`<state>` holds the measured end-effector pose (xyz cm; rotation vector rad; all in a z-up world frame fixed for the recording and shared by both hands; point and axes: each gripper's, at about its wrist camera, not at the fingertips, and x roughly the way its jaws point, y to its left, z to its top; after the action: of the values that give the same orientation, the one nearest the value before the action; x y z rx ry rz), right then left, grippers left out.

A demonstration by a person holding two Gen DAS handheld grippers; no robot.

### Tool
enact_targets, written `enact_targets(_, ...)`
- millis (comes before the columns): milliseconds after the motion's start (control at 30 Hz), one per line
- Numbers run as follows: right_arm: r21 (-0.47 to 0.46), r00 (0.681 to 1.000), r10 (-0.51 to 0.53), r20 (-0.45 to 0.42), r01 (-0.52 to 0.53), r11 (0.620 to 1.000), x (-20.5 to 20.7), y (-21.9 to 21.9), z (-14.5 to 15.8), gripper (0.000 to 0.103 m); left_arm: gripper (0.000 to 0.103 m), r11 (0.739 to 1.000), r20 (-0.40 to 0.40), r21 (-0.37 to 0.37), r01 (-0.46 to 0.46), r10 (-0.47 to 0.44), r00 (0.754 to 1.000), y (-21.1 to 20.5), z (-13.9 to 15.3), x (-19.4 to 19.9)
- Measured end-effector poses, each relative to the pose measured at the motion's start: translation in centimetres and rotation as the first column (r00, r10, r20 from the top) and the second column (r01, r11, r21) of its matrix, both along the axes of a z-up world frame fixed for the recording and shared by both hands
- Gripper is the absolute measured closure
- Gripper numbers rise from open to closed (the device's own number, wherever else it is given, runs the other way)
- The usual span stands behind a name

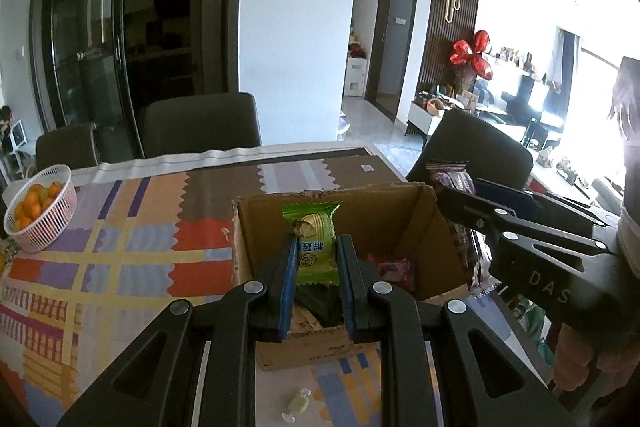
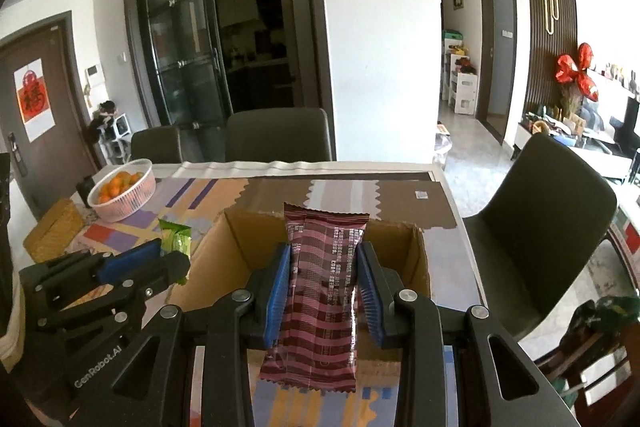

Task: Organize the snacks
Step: 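Carry both snacks into the cardboard box and open both grippers, then move both grippers back toward the last two snacks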

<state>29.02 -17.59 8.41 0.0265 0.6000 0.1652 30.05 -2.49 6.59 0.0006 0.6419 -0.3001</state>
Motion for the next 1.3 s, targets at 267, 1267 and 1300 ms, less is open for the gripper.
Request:
enact_targets(267, -0.018, 0.998, -0.014, -0.056, 0.013, 1.0, 2.5, -0.1, -1.8, 0.068, 0.082, 0.999, -0.034, 0.034, 0.006, -0.004, 0.999, -1.0, -1.4, 1.9)
enact_targets(1267, -0.016, 0.989, -0.094, -0.111, 0.093, 0.996, -4.0, 1.0, -3.5, 0.05, 0.057, 0.989, -0.033, 0.135, 0.058, -0.054, 0.998, 1.7, -2.2, -4.2)
enact_targets(1300, -0.013, 0.989, -0.093, -0.118, 0.092, 0.996, -4.2, 1.1, -3.8, 0.048, 0.057, 0.988, -0.037, 0.14, 0.064, -0.059, 0.998, 1.7, -2.4, -4.4)
